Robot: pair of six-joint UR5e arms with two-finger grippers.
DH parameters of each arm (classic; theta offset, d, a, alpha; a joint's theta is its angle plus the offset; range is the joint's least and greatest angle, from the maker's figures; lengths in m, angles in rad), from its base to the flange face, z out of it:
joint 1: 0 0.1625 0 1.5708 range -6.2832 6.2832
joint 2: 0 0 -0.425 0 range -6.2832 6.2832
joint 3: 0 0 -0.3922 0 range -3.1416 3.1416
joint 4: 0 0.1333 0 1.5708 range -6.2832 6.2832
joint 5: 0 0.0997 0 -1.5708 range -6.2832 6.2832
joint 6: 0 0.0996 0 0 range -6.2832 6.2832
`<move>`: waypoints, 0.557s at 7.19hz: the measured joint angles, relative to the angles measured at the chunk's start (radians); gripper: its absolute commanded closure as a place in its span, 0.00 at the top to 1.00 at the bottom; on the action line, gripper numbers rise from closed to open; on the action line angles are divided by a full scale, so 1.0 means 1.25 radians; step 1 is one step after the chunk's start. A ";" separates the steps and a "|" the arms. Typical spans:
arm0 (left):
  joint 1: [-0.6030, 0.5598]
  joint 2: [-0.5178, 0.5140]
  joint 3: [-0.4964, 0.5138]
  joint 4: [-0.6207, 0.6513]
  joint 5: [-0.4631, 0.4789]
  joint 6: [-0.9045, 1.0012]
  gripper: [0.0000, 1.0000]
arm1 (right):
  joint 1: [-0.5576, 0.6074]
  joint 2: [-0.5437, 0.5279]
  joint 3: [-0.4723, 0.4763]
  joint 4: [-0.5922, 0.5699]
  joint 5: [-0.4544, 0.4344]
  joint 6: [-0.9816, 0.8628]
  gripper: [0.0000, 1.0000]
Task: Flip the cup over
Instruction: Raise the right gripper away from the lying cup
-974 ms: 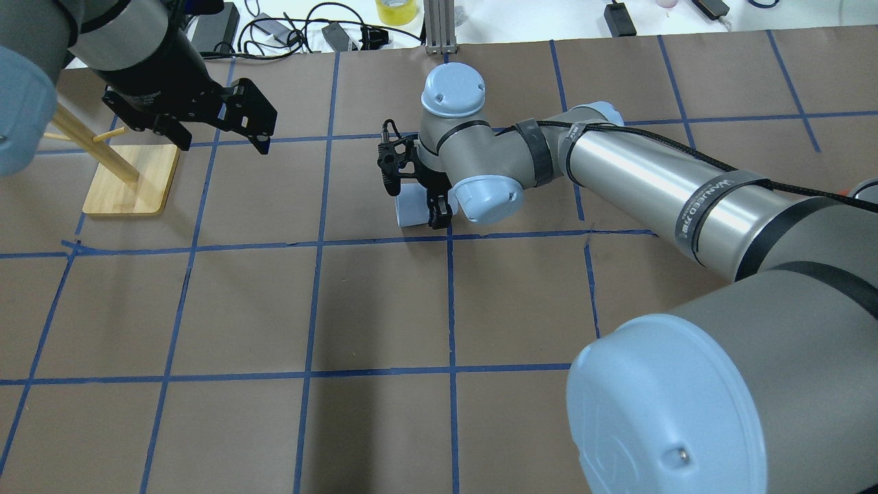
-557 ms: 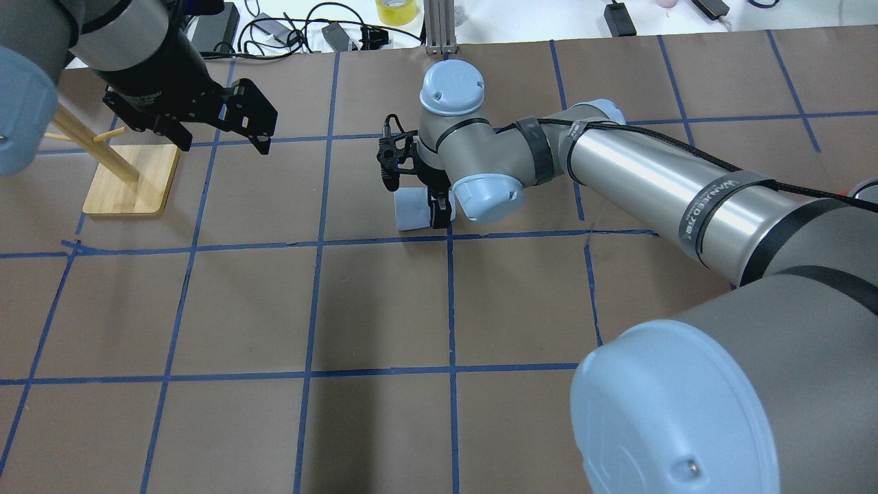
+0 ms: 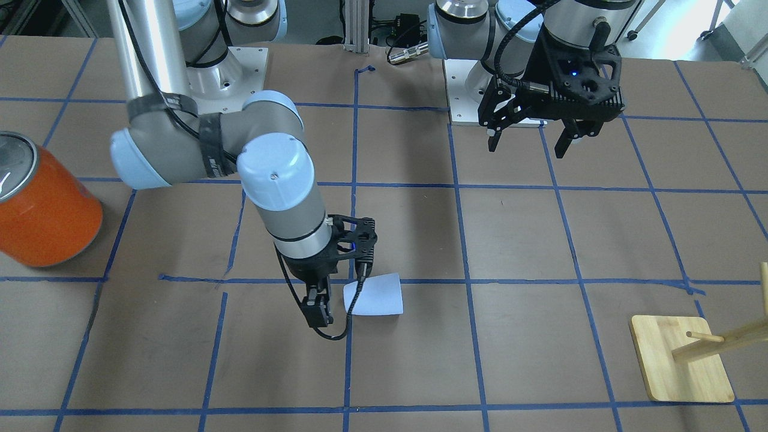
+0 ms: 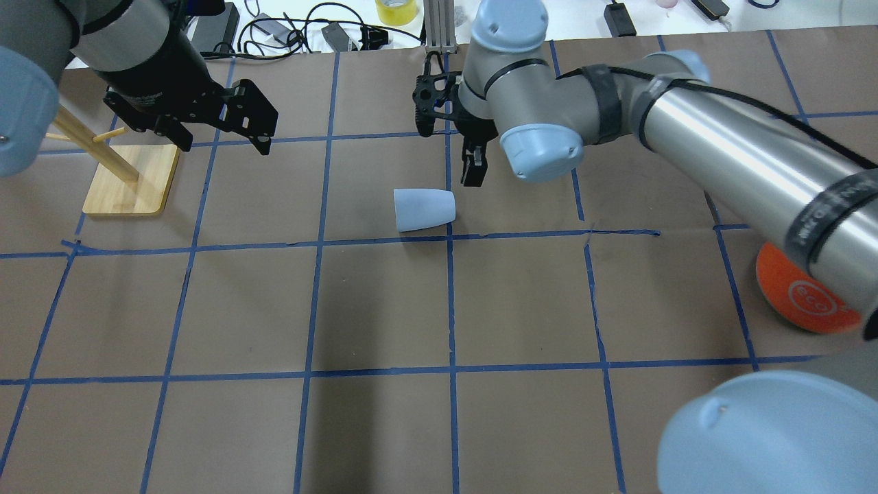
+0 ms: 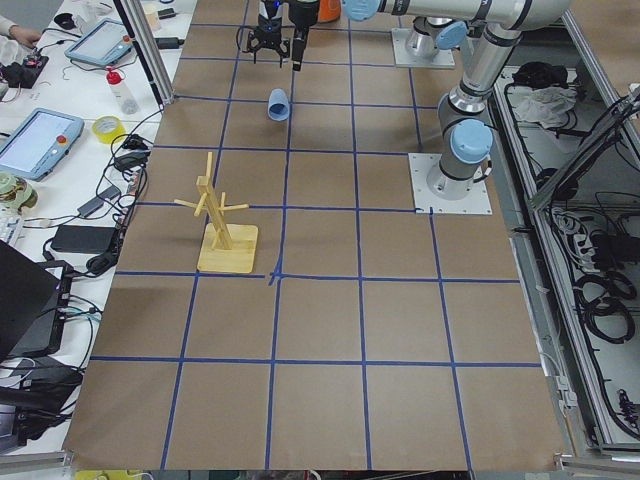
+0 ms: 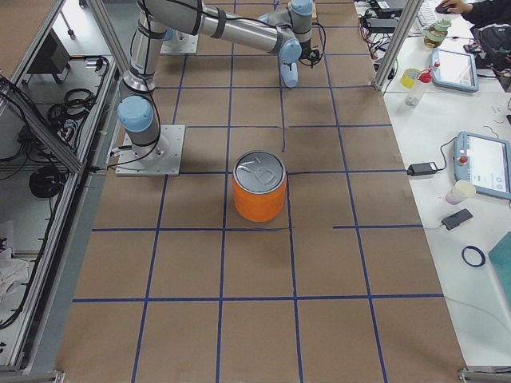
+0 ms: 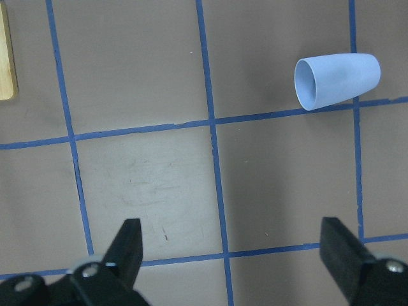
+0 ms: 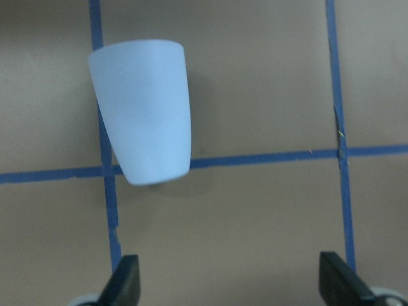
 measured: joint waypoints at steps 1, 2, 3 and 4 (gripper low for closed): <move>0.000 0.000 0.000 0.000 0.000 0.000 1.00 | -0.042 -0.058 0.000 0.065 0.001 0.027 1.00; 0.000 0.000 0.000 0.000 0.000 0.000 1.00 | -0.083 -0.111 0.000 0.125 0.001 0.071 1.00; 0.000 0.000 0.000 0.000 0.000 0.000 1.00 | -0.119 -0.156 0.000 0.171 0.000 0.122 1.00; 0.000 0.001 0.000 0.000 0.001 0.004 1.00 | -0.147 -0.196 0.001 0.217 -0.003 0.174 1.00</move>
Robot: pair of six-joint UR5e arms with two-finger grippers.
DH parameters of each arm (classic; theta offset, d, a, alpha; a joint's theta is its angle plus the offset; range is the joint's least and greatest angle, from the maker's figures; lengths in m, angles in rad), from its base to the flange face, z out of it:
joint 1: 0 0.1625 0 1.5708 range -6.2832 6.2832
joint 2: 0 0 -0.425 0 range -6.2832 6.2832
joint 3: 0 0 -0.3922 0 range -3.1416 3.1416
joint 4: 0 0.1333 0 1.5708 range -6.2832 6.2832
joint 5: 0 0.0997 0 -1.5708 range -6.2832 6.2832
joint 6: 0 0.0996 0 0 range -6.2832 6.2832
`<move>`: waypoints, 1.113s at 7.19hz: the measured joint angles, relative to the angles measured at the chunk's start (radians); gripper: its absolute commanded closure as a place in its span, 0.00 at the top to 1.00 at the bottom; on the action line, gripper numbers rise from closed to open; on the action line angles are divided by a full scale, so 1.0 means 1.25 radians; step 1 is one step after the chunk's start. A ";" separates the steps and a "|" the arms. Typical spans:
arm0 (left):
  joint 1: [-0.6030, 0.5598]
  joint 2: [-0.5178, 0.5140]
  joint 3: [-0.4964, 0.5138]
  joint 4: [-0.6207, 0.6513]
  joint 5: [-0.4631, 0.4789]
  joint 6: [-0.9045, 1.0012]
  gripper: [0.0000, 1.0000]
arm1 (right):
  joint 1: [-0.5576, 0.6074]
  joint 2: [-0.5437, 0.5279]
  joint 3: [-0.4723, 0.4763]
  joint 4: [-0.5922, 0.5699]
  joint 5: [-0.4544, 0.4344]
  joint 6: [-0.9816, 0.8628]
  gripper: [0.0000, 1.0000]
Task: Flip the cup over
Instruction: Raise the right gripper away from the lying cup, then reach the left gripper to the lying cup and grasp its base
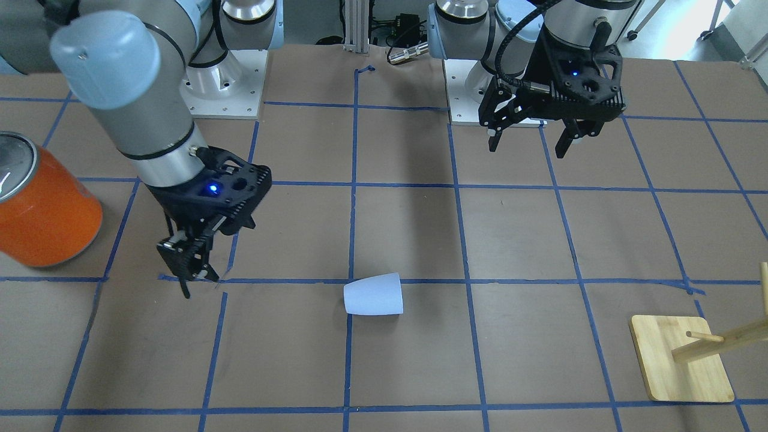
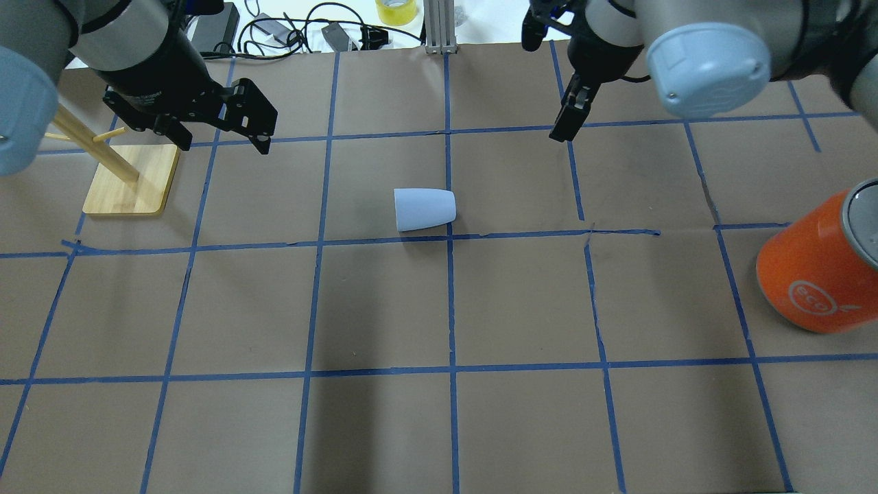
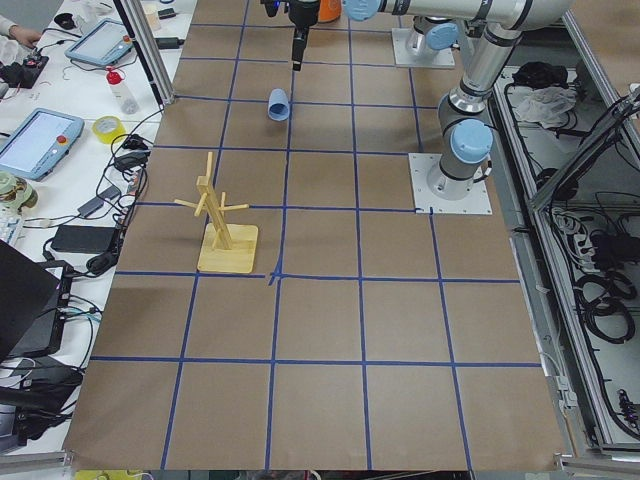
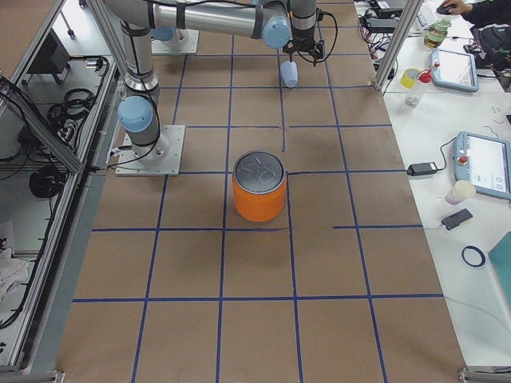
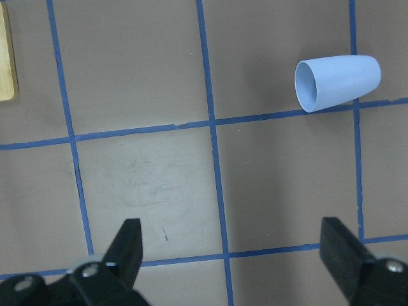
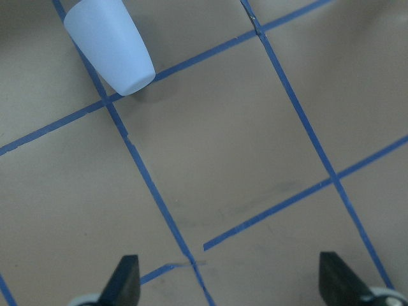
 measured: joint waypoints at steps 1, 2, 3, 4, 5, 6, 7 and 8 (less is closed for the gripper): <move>0.000 0.001 0.000 -0.001 0.002 0.006 1.00 | -0.025 -0.040 0.001 0.055 -0.002 0.061 1.00; 0.000 0.003 -0.001 0.003 0.002 0.008 1.00 | -0.051 -0.079 0.001 0.112 -0.003 0.142 1.00; 0.000 0.004 -0.002 0.017 0.001 0.006 1.00 | -0.071 -0.112 0.002 0.159 -0.003 0.258 1.00; 0.001 -0.003 -0.006 0.047 -0.002 0.000 1.00 | -0.081 -0.140 0.002 0.185 -0.007 0.410 1.00; 0.005 -0.016 -0.017 0.085 -0.023 -0.001 1.00 | -0.084 -0.158 0.001 0.196 -0.028 0.552 1.00; 0.019 -0.029 -0.040 0.108 -0.084 -0.001 1.00 | -0.084 -0.168 0.001 0.202 -0.068 0.668 1.00; 0.052 -0.043 -0.077 0.118 -0.186 -0.002 1.00 | -0.079 -0.173 0.000 0.204 -0.096 0.764 1.00; 0.083 -0.063 -0.118 0.122 -0.279 0.000 1.00 | -0.071 -0.174 0.000 0.203 -0.106 0.826 1.00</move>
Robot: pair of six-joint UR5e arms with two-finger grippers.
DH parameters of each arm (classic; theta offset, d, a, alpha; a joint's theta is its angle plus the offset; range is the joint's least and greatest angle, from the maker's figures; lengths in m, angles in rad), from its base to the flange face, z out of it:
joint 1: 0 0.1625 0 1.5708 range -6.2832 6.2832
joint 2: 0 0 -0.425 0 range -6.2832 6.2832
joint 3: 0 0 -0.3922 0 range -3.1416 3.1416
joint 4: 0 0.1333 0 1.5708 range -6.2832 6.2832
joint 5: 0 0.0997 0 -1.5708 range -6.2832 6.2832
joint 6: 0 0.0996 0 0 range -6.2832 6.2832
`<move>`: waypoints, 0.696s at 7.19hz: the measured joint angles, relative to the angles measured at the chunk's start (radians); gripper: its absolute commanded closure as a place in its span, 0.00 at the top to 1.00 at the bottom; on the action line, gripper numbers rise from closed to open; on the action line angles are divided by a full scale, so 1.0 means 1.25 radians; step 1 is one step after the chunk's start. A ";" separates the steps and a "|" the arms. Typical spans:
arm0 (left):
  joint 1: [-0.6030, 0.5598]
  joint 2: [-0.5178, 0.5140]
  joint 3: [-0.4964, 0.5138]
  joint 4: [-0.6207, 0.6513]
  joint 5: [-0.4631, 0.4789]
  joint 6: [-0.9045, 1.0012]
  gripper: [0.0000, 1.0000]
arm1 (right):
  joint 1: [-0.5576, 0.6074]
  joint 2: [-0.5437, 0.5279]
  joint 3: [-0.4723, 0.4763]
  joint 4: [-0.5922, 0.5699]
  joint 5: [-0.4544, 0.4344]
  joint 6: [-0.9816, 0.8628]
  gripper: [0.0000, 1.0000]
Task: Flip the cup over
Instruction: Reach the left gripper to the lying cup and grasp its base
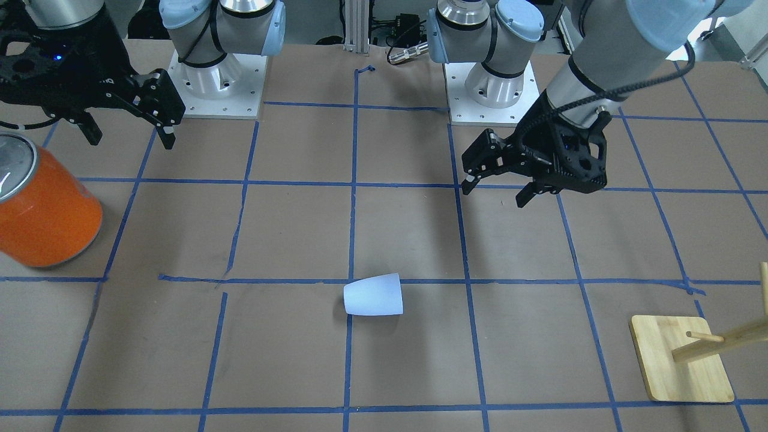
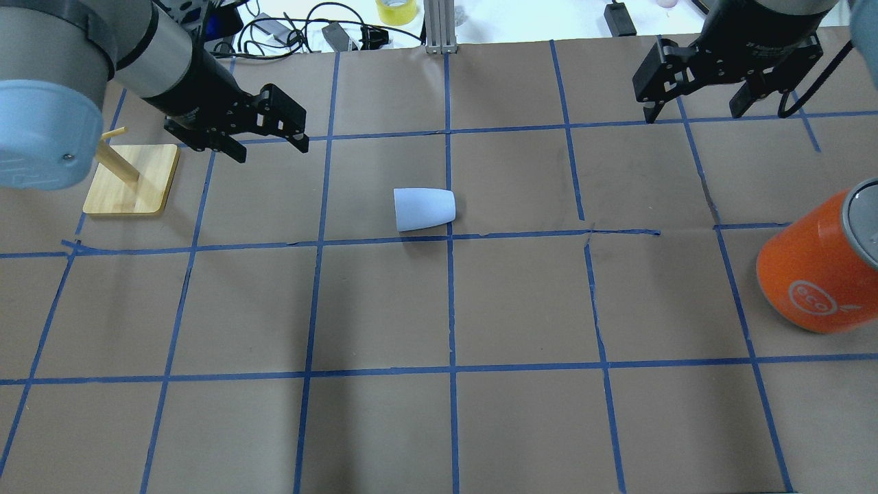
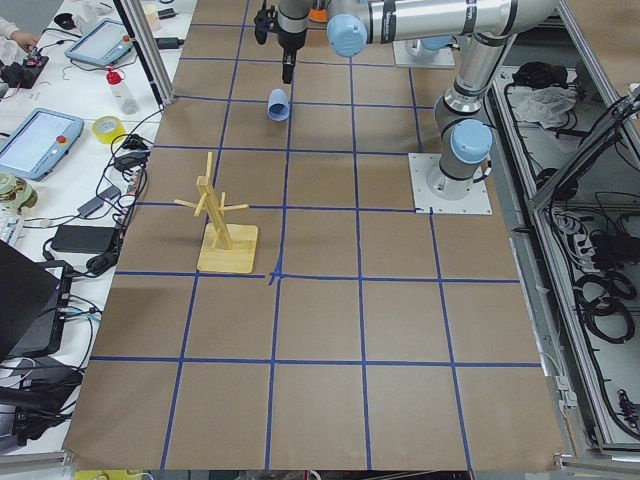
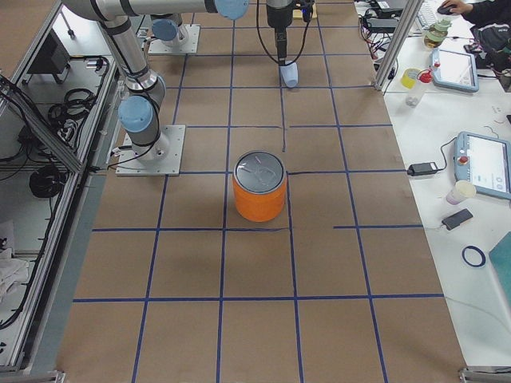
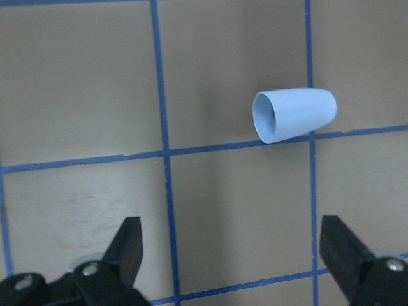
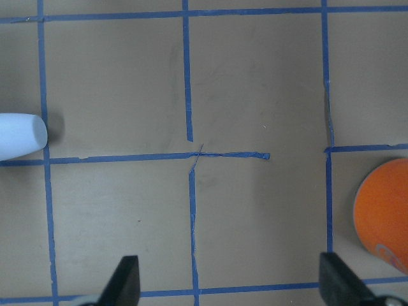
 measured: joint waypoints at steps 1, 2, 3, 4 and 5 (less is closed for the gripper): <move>0.017 -0.031 -0.045 0.029 -0.067 0.003 1.00 | 0.006 0.001 0.000 -0.003 -0.003 0.027 1.00; 0.024 -0.080 -0.084 0.103 -0.114 0.004 1.00 | 0.010 0.000 0.000 -0.006 -0.004 0.033 1.00; 0.026 -0.136 -0.108 0.168 -0.165 0.002 1.00 | 0.011 -0.003 0.001 -0.007 -0.005 0.033 1.00; 0.027 -0.192 -0.118 0.222 -0.213 -0.003 1.00 | 0.012 -0.005 0.002 -0.008 -0.005 0.032 1.00; 0.026 -0.239 -0.120 0.262 -0.256 -0.011 1.00 | 0.012 -0.005 0.003 -0.008 -0.006 0.030 1.00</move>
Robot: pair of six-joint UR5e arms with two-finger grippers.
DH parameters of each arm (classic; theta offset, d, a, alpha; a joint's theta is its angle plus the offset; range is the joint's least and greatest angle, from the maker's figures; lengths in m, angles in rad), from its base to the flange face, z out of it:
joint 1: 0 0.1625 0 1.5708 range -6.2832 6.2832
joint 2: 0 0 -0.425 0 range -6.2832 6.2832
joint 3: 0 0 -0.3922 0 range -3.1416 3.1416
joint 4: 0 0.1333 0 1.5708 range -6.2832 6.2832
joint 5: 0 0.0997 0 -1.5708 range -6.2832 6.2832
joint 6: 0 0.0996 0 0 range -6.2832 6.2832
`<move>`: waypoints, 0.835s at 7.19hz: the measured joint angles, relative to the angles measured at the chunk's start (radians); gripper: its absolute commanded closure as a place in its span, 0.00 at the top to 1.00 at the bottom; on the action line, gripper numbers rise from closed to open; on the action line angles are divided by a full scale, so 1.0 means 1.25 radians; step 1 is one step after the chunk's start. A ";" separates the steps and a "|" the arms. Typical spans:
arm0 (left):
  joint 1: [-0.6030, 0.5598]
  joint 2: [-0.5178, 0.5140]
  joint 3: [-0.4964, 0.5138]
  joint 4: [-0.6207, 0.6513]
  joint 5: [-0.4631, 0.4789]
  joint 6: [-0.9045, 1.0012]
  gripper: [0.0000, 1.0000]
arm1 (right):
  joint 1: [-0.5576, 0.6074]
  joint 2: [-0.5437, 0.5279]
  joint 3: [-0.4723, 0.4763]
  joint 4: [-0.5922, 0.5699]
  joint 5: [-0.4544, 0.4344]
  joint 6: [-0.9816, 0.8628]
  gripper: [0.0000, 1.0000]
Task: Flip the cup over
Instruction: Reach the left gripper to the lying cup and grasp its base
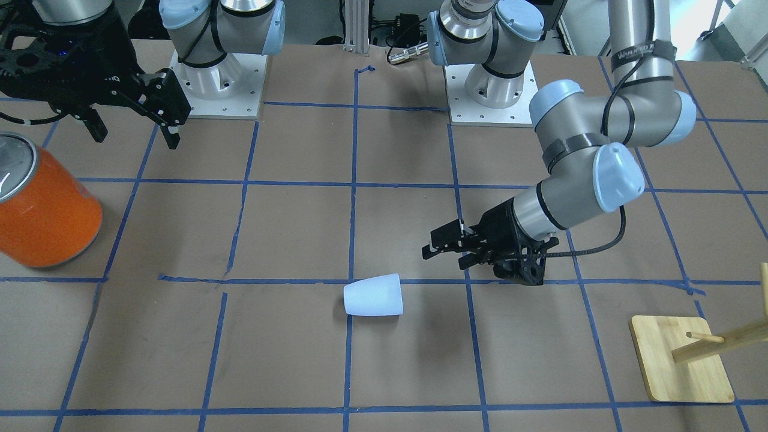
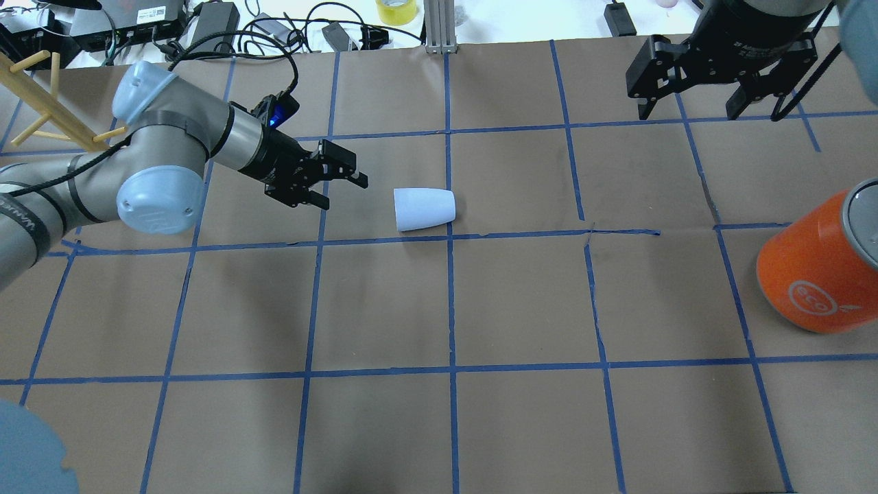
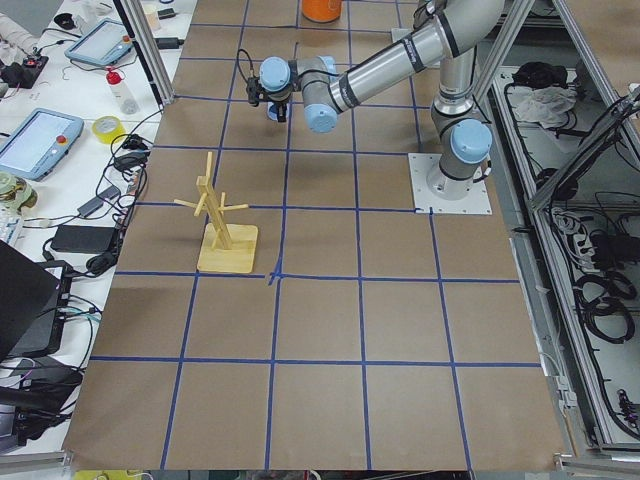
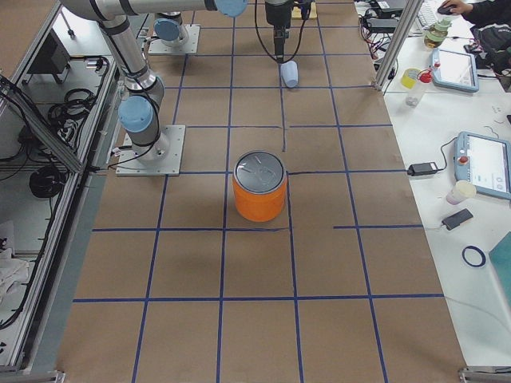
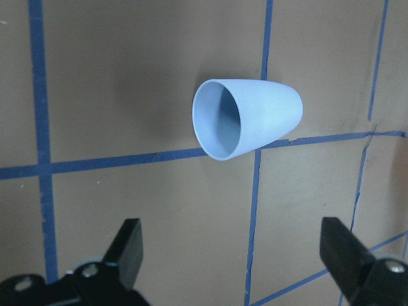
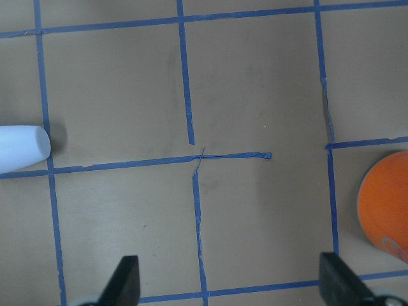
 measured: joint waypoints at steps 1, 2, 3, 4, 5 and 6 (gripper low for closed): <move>-0.001 -0.043 0.000 0.027 -0.052 -0.006 1.00 | 0.000 0.000 0.001 0.001 0.000 -0.001 1.00; -0.008 -0.077 0.000 0.053 -0.087 -0.013 1.00 | 0.000 0.000 0.001 0.001 0.000 -0.001 1.00; -0.021 -0.103 0.001 0.085 -0.110 -0.034 1.00 | 0.000 -0.001 0.001 0.000 0.000 -0.001 1.00; -0.035 -0.125 0.001 0.131 -0.134 -0.079 1.00 | 0.000 -0.001 0.001 0.000 0.001 -0.001 1.00; -0.048 -0.142 0.002 0.170 -0.150 -0.131 1.00 | 0.000 -0.001 0.001 0.002 0.001 -0.001 1.00; -0.063 -0.153 0.004 0.193 -0.157 -0.165 1.00 | 0.000 -0.001 0.001 0.004 0.001 -0.001 1.00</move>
